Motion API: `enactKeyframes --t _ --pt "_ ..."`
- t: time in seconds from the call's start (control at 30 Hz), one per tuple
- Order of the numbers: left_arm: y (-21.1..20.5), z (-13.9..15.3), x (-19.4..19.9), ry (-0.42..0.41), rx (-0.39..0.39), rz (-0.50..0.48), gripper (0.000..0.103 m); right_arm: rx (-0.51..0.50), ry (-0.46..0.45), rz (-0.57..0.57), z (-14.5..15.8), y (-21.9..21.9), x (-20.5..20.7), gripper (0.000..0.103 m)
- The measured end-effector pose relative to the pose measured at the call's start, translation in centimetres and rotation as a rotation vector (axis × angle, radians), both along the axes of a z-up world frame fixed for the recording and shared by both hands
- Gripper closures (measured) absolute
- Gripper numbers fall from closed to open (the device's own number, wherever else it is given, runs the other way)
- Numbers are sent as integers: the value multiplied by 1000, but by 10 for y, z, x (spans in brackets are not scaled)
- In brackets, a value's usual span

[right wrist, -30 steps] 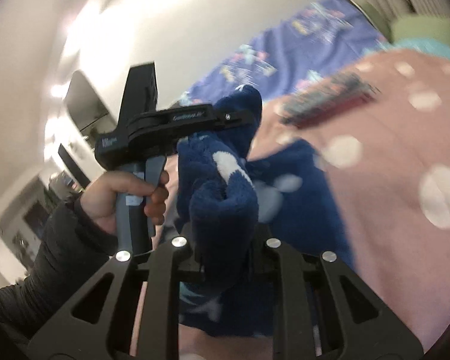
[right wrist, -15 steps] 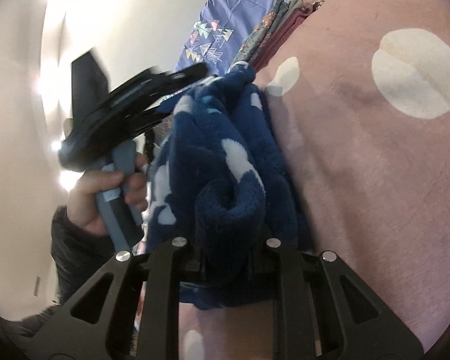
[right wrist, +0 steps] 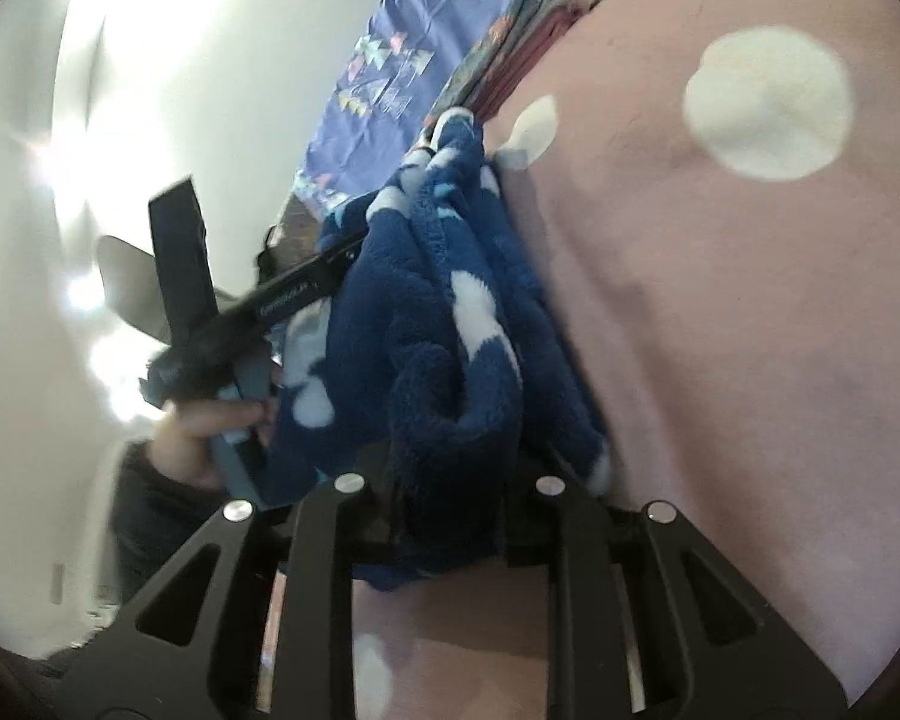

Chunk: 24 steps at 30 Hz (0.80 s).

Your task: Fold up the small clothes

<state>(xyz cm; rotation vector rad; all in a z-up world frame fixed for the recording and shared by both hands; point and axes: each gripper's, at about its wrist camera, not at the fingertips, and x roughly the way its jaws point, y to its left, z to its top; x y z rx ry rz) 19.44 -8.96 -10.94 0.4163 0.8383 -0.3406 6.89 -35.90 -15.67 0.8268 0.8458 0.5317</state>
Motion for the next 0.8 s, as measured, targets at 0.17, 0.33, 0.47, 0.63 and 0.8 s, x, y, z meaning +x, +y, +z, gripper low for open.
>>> enactKeyframes --t 0.17,0.33,0.47,0.63,0.8 --pt "-5 -5 3 4 16 14 32 -205 -106 -68 32 -4 -19 70" --pt "-6 -5 1 -4 23 19 32 -183 -252 -111 77 -19 -48 70" --pt "-8 -6 5 11 23 21 32 -199 -310 0 88 7 -40 70" --pt "-4 -6 9 19 -45 23 31 -365 -173 -23 22 19 -5 85" --pt "3 14 -12 -83 -78 -28 28 -533 -218 -12 32 35 -19 85"
